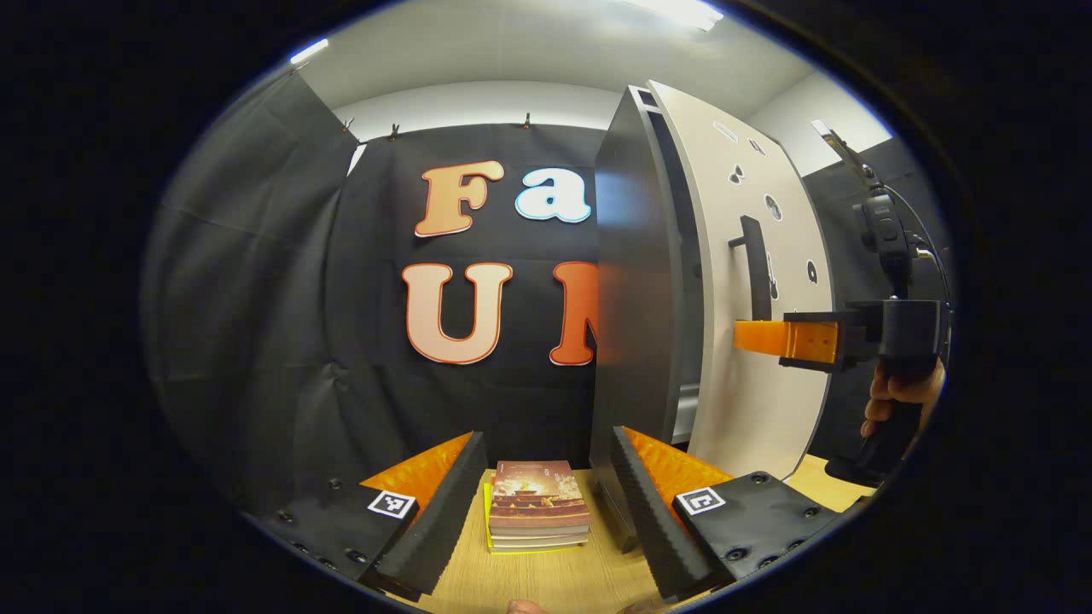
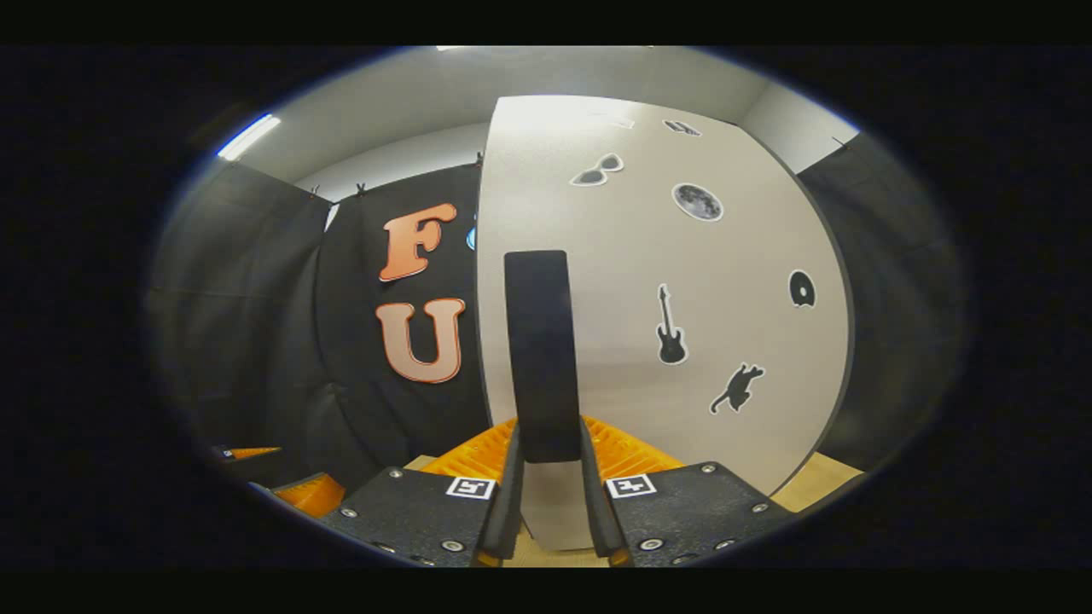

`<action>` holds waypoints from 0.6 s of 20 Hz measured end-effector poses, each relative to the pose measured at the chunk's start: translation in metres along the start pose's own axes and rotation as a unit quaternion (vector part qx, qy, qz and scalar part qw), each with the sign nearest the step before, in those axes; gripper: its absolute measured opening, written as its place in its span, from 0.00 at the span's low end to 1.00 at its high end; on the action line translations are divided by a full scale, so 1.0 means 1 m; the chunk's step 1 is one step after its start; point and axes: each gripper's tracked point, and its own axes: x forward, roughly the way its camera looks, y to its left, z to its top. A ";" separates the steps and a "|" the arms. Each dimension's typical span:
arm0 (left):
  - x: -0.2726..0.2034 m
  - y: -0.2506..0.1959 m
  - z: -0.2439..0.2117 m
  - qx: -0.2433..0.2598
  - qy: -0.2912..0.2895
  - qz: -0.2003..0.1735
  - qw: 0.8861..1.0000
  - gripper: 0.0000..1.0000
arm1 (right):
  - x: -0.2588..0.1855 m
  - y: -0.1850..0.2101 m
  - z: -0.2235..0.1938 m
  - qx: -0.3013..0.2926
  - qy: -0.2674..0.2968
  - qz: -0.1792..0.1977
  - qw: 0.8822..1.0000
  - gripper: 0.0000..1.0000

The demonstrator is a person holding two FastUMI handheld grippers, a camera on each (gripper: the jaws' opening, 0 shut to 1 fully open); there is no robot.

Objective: Open the cabinet door with the right hand, grasp the bottle in the cabinet with the left hand and place it on the coaster, then close the cabinet door with the right hand.

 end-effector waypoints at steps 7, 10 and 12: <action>0.005 -0.005 -0.015 -0.011 0.015 0.021 1.000 0.95 | 0.019 0.003 0.000 0.010 0.004 0.023 1.000 0.33; 0.007 -0.001 -0.015 -0.012 0.016 0.028 0.999 0.95 | 0.024 0.006 0.001 0.012 0.004 0.032 0.999 0.29; 0.007 0.000 -0.014 -0.010 0.014 0.032 0.999 0.95 | 0.027 0.006 0.001 0.013 0.003 0.035 0.999 0.37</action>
